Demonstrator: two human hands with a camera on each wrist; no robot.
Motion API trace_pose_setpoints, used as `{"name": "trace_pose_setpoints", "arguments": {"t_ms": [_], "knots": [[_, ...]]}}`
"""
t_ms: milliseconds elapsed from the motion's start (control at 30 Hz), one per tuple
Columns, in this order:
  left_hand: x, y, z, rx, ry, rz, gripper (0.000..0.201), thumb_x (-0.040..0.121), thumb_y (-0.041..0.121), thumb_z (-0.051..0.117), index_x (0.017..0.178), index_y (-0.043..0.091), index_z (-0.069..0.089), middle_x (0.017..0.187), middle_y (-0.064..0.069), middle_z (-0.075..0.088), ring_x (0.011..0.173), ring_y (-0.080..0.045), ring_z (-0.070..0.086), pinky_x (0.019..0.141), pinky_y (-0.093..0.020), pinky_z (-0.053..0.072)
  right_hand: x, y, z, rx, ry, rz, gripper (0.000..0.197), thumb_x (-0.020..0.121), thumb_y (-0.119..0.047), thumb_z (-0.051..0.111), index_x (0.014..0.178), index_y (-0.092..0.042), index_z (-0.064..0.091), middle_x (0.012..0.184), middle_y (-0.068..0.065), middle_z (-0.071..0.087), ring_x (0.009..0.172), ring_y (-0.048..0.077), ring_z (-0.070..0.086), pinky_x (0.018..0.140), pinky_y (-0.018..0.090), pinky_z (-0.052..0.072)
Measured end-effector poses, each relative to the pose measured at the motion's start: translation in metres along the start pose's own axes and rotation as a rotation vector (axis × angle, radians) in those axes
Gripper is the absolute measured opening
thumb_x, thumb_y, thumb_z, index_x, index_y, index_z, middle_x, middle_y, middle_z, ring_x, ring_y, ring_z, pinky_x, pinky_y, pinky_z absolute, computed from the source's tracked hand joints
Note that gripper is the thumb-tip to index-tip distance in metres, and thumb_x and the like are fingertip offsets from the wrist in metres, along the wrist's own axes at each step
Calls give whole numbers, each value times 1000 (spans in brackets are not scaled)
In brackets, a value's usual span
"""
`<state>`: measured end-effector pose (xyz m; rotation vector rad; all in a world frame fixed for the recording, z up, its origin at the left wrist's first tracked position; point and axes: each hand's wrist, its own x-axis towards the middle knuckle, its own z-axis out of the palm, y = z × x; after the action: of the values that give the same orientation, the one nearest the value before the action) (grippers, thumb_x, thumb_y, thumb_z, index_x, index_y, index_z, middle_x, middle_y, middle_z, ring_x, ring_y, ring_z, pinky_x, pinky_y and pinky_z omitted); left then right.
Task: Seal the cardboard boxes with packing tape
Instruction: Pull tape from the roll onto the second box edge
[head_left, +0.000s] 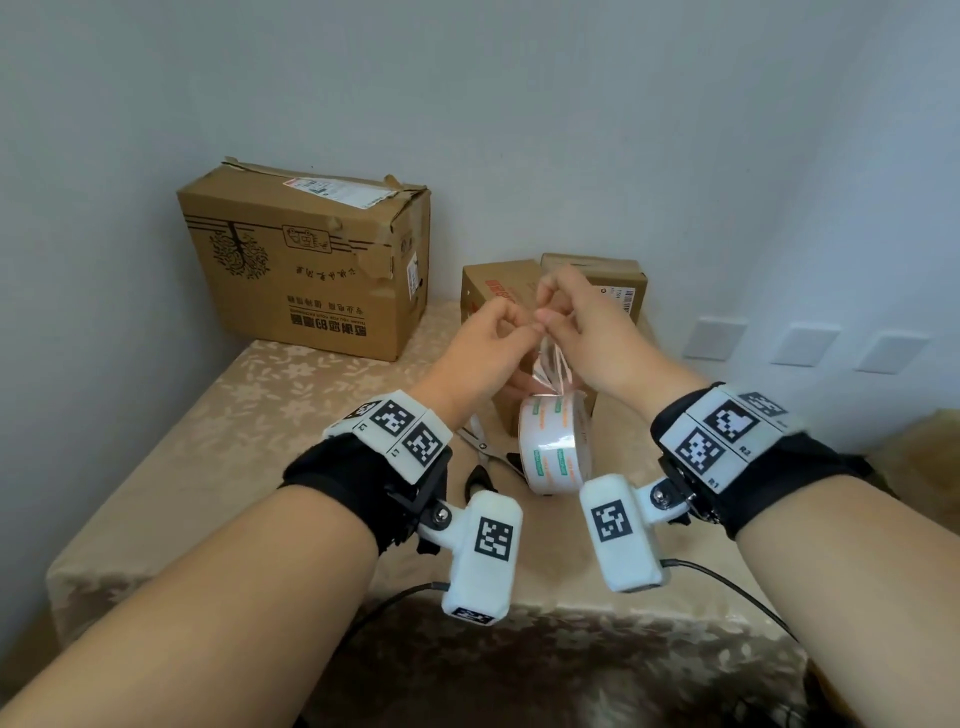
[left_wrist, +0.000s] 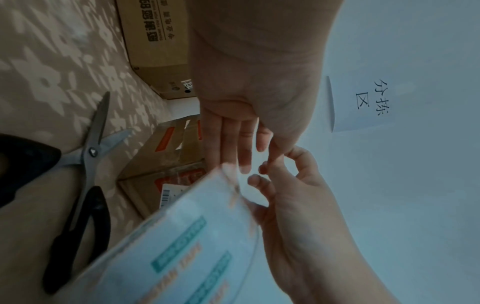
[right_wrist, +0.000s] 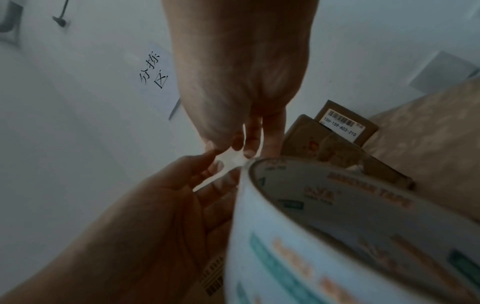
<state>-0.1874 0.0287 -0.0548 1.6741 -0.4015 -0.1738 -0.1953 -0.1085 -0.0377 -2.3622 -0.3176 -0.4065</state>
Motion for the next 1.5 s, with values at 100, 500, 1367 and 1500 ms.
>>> {"name": "trace_pose_setpoints", "arguments": {"t_ms": [100, 500, 1367, 1500], "knots": [[-1, 3, 0, -24, -32, 4, 11, 99, 20, 50, 95, 12, 42, 75, -9, 63, 52, -19, 67, 51, -29, 55, -7, 3, 1, 109, 16, 56, 11, 99, -13, 46, 108, -20, 48, 85, 0, 52, 61, 13, 55, 49, 30, 51], [8, 14, 0, 102, 17, 156, 14, 101, 16, 43, 87, 18, 42, 83, -7, 57, 52, -10, 56, 48, -29, 54, -26, -11, 24, 249, 142, 264, 81, 86, -37, 52, 147, -44, 0, 159, 6, 16, 141, 27, 29, 115, 45, 26], [34, 8, -22, 196, 272, 47, 12, 88, 17, 67, 77, 12, 66, 75, 4, 65, 61, 2, 52, 71, -19, 42, -18, -6, 10, 374, 153, 517, 25, 88, -25, 66, 69, -19, 51, 75, 2, 64, 69, 16, 59, 63, 29, 46], [40, 3, -28, 230, 287, 34, 15, 90, 16, 63, 76, 15, 62, 73, 3, 62, 60, 0, 50, 61, -16, 40, -10, -11, 20, 363, 148, 551, 21, 83, -21, 66, 69, -22, 50, 88, 11, 70, 76, 30, 65, 74, 44, 55]]}}
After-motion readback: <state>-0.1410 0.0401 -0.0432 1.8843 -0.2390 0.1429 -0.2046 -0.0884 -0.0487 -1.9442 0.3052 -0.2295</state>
